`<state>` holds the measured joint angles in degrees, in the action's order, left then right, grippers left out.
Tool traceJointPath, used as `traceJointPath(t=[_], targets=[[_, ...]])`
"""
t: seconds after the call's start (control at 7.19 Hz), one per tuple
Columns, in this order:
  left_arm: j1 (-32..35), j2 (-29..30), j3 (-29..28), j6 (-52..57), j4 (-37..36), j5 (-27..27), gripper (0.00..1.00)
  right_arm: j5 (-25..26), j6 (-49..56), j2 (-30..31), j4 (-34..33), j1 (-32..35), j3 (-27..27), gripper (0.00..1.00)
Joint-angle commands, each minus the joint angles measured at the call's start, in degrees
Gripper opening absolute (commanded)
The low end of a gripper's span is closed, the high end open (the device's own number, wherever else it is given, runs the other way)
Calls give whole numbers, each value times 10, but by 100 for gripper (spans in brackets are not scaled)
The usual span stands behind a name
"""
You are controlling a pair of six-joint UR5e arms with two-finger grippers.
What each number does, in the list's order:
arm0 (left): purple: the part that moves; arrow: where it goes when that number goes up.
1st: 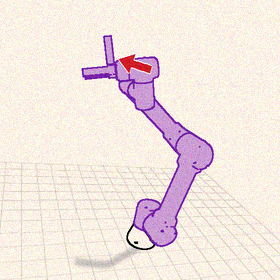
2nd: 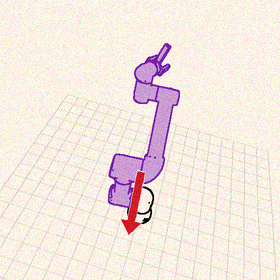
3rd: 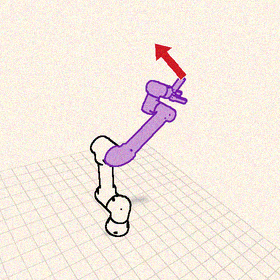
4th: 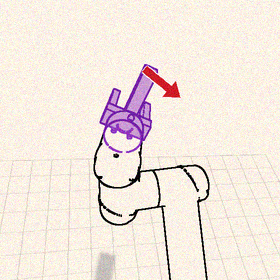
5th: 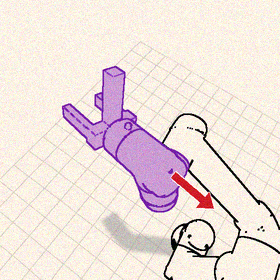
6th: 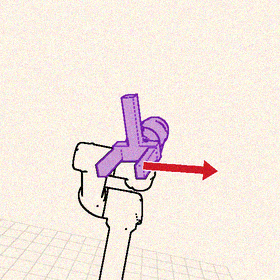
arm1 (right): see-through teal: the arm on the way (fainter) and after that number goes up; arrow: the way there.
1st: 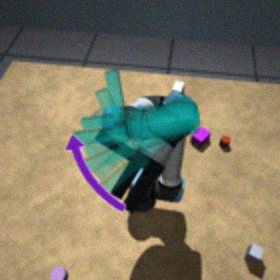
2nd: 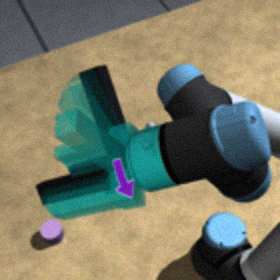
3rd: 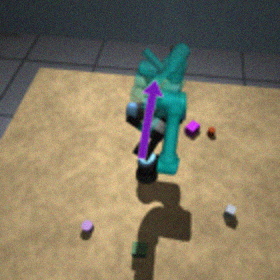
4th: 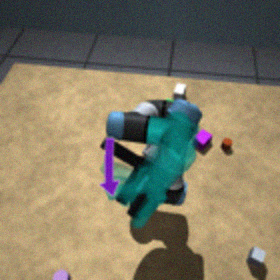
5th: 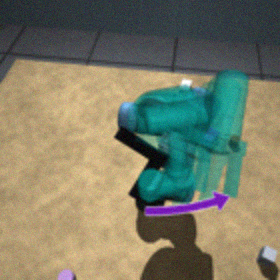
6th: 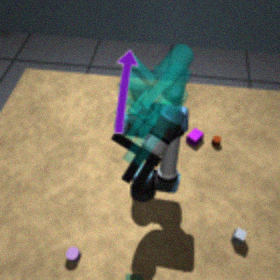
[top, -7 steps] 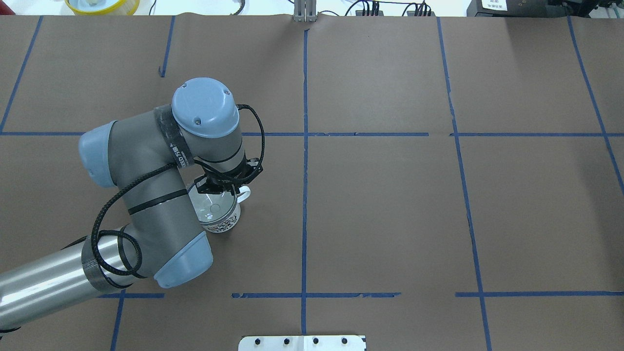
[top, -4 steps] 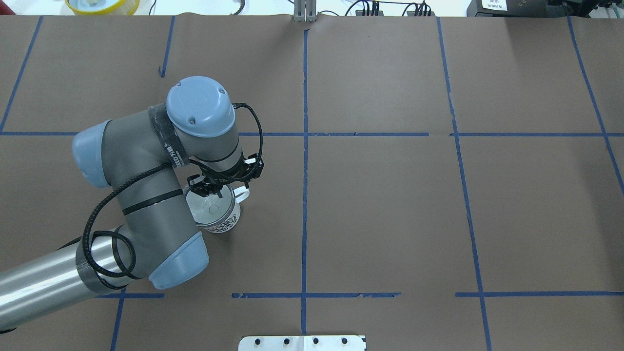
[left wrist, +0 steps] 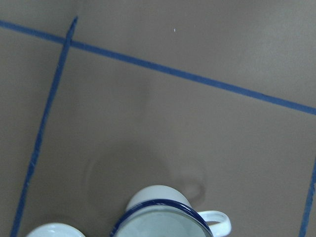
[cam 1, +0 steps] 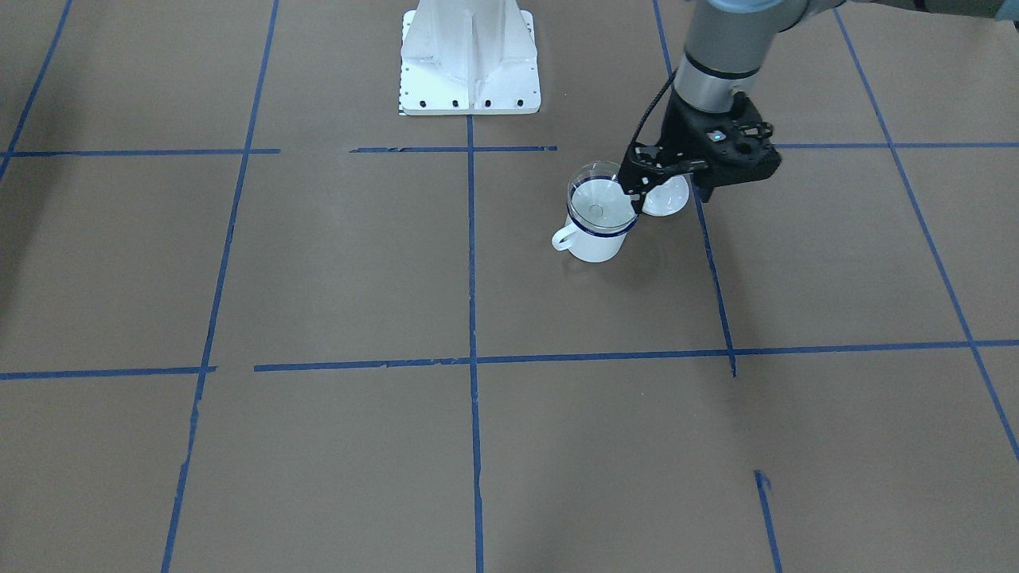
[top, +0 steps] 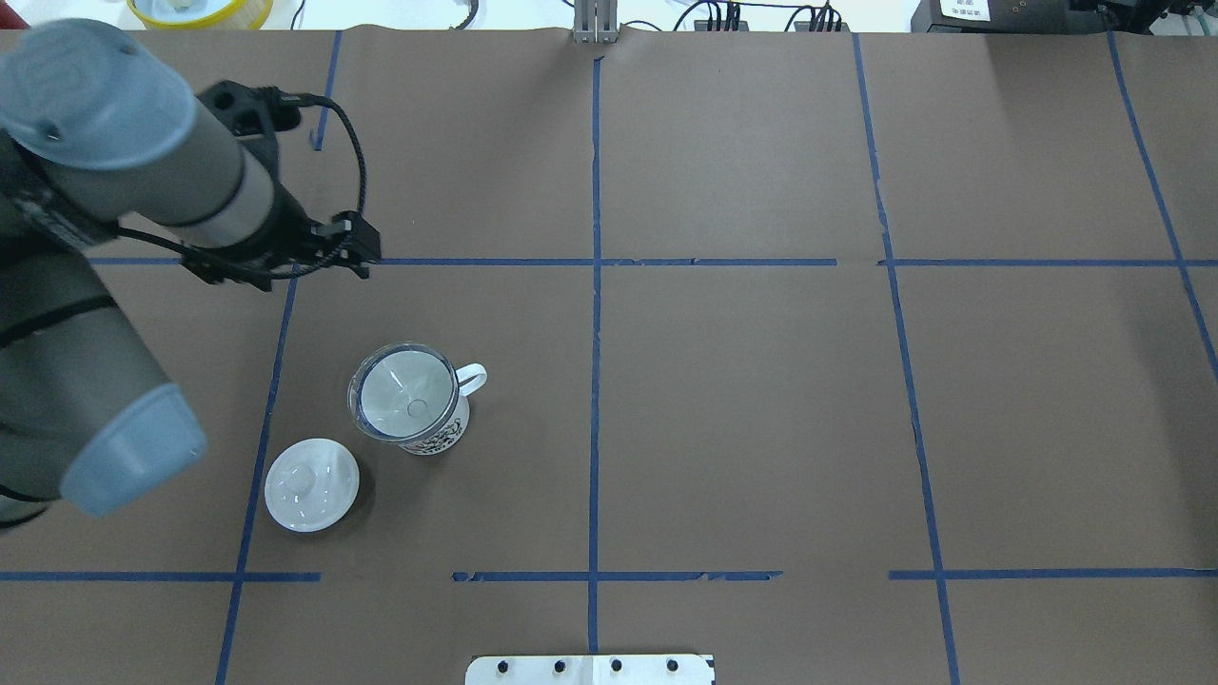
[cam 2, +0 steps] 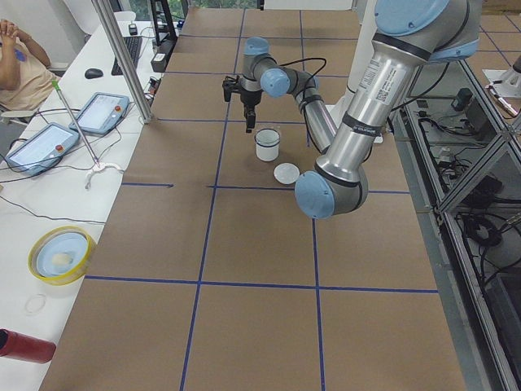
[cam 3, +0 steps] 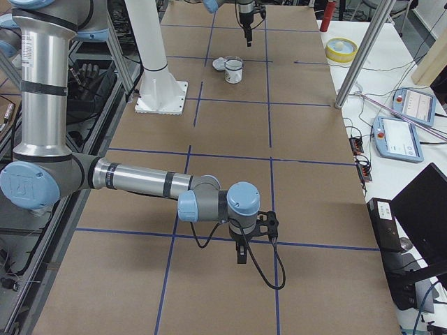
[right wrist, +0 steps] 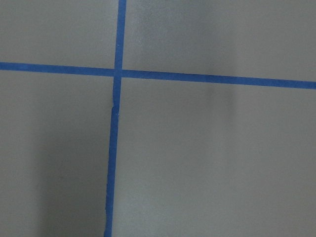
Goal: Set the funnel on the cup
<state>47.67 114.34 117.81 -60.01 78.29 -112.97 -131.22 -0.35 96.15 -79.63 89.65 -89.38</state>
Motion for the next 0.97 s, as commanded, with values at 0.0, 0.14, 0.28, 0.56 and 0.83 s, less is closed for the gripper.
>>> traceJointPath(t=[0.0, 0.14, 0.28, 0.56, 0.83], targets=[[167, -143, -1, 290, 104, -94, 100, 0, 0, 0, 0, 0, 0, 100], [236, -205, -27, 411, 143, -115, 100, 0, 0, 0, 0, 0, 0, 100], [302, -232, -73, 527, 155, -116, 100, 0, 0, 0, 0, 0, 0, 100], [419, -258, -166, 721, 156, -138, 100, 0, 0, 0, 0, 0, 0, 100], [435, -286, -222, 693, 156, -184, 100, 0, 0, 0, 0, 0, 0, 100]])
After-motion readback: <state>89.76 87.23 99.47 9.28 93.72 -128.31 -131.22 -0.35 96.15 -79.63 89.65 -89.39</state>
